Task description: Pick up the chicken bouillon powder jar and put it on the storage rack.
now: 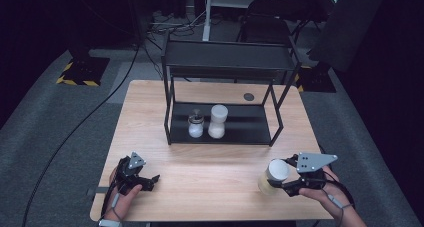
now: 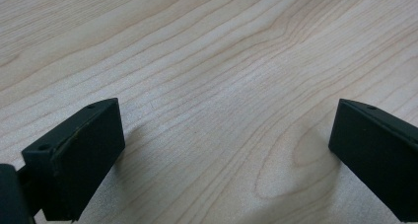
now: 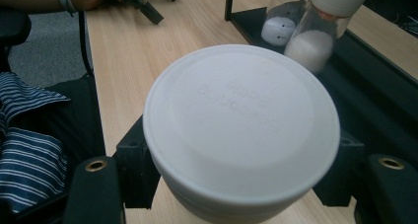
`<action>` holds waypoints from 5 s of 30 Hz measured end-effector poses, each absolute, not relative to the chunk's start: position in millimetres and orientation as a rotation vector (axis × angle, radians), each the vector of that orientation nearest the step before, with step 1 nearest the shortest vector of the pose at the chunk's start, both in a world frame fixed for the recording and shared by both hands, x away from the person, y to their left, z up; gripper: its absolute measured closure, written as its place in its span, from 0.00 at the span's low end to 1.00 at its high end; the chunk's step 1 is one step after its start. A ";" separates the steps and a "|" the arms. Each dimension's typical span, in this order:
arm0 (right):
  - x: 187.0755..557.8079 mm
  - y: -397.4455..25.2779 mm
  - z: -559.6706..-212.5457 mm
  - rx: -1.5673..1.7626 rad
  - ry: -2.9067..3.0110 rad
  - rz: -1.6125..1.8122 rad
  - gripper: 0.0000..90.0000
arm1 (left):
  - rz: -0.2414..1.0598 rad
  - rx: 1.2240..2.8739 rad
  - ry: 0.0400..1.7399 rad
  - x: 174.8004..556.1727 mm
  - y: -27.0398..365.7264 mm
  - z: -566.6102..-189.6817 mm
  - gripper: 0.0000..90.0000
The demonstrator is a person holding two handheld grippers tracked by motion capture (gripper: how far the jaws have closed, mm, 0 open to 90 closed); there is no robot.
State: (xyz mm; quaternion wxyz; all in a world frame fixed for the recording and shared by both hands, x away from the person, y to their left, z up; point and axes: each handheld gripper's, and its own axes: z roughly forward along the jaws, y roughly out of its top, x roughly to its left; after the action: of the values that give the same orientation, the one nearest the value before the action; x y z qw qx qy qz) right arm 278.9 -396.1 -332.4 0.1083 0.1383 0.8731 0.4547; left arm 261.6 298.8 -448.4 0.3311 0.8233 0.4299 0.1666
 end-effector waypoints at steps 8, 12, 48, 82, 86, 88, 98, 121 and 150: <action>292.3 -398.1 -319.0 0.409 2.550 1.343 0.38 | 0.435 2.152 1.124 261.7 298.8 -448.4 0.00; 300.6 -396.4 -311.0 0.404 2.547 1.343 0.38 | 0.435 2.153 1.124 261.7 298.7 -448.3 0.00; 379.8 -369.7 -267.6 0.457 2.472 1.329 0.38 | 0.434 2.153 1.126 261.8 298.8 -448.1 0.00; 451.1 -320.4 -297.2 0.526 2.502 1.255 0.38 | 0.435 2.153 1.123 261.9 299.1 -448.3 0.00; 456.9 -314.1 -302.6 0.535 2.512 1.246 0.38 | 0.435 2.152 1.124 261.9 299.1 -448.4 0.00; 460.2 -312.4 -306.1 0.540 2.518 1.247 0.38 | 0.435 2.153 1.123 261.9 299.1 -448.3 0.00; 471.3 -305.7 -323.3 0.582 2.549 1.223 0.38 | 0.435 2.153 1.123 262.0 299.2 -448.4 0.00; 483.4 -295.6 -349.1 0.622 2.591 1.196 0.38 | 0.435 2.154 1.122 262.1 299.4 -448.3 0.00; 452.4 -299.2 -316.6 0.581 2.520 1.184 0.12 | 0.436 2.154 1.122 262.1 299.4 -448.3 0.00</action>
State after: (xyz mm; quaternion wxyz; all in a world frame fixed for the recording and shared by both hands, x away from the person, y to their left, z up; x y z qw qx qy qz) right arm 452.4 -299.2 -316.6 0.1482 0.2020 0.8762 0.4117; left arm 262.1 299.4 -448.3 0.3309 0.8238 0.4290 0.1666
